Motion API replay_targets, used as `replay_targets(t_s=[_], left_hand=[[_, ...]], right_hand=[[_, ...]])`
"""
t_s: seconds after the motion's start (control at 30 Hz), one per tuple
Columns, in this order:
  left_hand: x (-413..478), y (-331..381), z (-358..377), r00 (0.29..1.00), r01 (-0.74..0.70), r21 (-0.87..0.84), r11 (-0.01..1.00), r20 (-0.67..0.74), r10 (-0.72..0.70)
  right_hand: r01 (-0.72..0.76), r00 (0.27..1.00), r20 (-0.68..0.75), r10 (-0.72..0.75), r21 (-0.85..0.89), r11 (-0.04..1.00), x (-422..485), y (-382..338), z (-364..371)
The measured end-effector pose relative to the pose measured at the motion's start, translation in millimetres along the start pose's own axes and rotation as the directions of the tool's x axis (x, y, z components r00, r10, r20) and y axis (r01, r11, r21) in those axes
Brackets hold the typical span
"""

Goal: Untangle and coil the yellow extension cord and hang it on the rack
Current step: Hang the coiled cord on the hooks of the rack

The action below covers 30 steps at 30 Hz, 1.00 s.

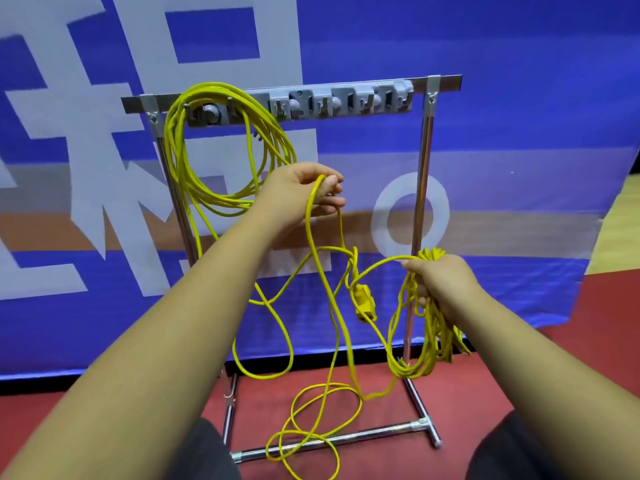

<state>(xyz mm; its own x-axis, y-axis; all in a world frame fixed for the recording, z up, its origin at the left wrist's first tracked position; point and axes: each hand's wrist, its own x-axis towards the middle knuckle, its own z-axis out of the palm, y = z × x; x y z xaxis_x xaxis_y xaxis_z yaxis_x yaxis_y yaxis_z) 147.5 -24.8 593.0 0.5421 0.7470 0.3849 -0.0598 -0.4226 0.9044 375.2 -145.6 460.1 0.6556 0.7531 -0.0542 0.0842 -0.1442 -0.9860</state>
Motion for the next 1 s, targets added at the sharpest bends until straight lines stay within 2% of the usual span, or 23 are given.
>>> replay_targets(t_s=[0.1, 0.23, 0.33, 0.43, 0.5, 0.57, 0.63, 0.73, 0.83, 0.93, 1.0], left_hand=[[-6.7, -6.2, 13.5, 0.999, 0.001, -0.012, 1.0, 0.051, 0.0], [-20.0, -11.7, 41.7, 0.99, 0.036, 0.016, 0.999, 0.133, -0.037], [-32.7, -17.3, 56.8, 0.98, 0.071, 0.036, 0.997, 0.186, -0.077], [-39.9, -31.1, 56.7, 0.98, 0.073, 0.069, 0.995, 0.182, -0.085], [-42.7, -51.9, 46.9, 0.987, 0.038, 0.209, 0.977, 0.147, -0.07], [-51.9, -78.2, 33.5, 0.982, 0.04, 0.452, 0.891, 0.149, -0.12], [-65.3, -109.1, 24.4, 0.95, 0.112, 0.578, 0.808, 0.177, -0.259], [-84.4, -136.6, 22.0, 0.901, 0.187, 0.601, 0.777, 0.21, -0.379], [-92.2, -147.4, 17.3, 0.87, 0.212, 0.583, 0.784, 0.252, -0.423], [-90.7, -157.2, 3.0, 0.86, 0.212, 0.668, 0.714, 0.219, -0.46], [-88.4, -164.6, -7.4, 0.852, 0.211, 0.746, 0.632, 0.176, -0.492]], right_hand=[[0.085, 0.984, 0.161, -0.079, -0.03, 0.996, -12.8, -5.0, 6.4], [0.14, 0.939, 0.341, -0.043, -0.267, 0.954, -27.9, -16.7, 29.9], [0.137, 0.942, 0.334, -0.034, -0.288, 0.948, -35.7, -19.6, 47.9], [0.209, 0.948, 0.311, -0.07, -0.442, 0.873, -37.1, -11.4, 55.3], [0.254, 0.939, 0.33, -0.099, -0.47, 0.845, -39.6, -4.5, 57.7], [0.221, 0.94, 0.326, -0.095, -0.374, 0.901, -42.2, 4.0, 59.8], [0.113, 0.949, 0.31, -0.054, -0.174, 0.978, -42.7, 13.1, 59.6], [0.027, 0.963, 0.268, -0.023, -0.011, 1.0, -37.6, 26.1, 57.7], [0.012, 0.976, 0.214, -0.027, 0.07, 0.997, -30.6, 36.4, 54.9], [0.016, 0.98, 0.198, -0.035, 0.095, 0.995, -26.5, 48.0, 53.3], [-0.003, 0.981, 0.192, -0.02, 0.118, 0.993, -25.2, 54.6, 52.7]])
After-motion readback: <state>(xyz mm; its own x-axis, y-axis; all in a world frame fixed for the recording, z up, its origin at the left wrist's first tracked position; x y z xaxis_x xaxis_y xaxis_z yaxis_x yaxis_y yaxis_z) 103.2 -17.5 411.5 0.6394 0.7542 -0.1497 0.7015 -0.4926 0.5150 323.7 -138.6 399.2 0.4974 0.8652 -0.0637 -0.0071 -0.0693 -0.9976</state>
